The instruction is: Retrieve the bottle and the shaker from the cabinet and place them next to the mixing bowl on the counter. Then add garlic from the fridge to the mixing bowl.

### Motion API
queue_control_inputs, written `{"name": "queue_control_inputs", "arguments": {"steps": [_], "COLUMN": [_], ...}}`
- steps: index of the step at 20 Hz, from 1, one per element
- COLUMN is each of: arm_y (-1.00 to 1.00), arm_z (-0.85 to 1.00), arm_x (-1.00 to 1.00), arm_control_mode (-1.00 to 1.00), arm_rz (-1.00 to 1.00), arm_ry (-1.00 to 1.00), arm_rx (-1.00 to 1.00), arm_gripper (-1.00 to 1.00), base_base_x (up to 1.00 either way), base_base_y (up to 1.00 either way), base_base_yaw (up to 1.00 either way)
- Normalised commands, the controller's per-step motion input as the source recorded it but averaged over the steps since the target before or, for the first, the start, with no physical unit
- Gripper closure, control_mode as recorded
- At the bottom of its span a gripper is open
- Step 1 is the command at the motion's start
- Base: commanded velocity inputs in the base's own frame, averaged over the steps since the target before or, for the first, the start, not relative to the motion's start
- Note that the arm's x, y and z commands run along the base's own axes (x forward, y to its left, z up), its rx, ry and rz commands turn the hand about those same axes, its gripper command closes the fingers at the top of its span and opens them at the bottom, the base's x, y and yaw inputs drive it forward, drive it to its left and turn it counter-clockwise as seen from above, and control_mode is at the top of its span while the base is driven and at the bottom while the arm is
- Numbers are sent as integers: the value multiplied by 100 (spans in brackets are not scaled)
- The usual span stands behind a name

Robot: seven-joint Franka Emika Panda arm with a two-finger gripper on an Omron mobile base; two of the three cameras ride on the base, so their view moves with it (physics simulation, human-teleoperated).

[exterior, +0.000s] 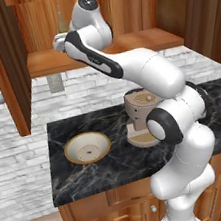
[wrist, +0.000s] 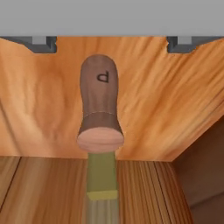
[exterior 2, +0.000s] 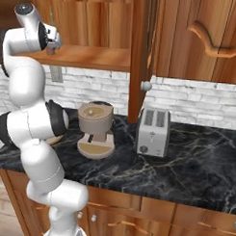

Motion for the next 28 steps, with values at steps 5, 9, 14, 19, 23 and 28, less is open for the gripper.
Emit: {"name": "queue_control_inputs", "arguments": {"steps": [5,9,14,19,23,28], "arm_y": [10,0,0,0,0,0], "arm_z": [0,-10,-12,-4,0,0], "arm_x": [4,17,27,27,22,16], "arm_control_mode": [-100,-100,-100,-100,-100,-100], "arm_rz": [-2,-2,-1,-1,0,0], "arm_ry": [-1,0,0,0,0,0], "arm_rx": [0,0,0,0,0,0], "arm_gripper": [-100,-100,-100,-100,-100,-100], "base_base_x": [0,0,0,0,0,0], "base_base_y": [0,0,0,0,0,0], "base_base_yaw": [0,0,0,0,0,0]}}
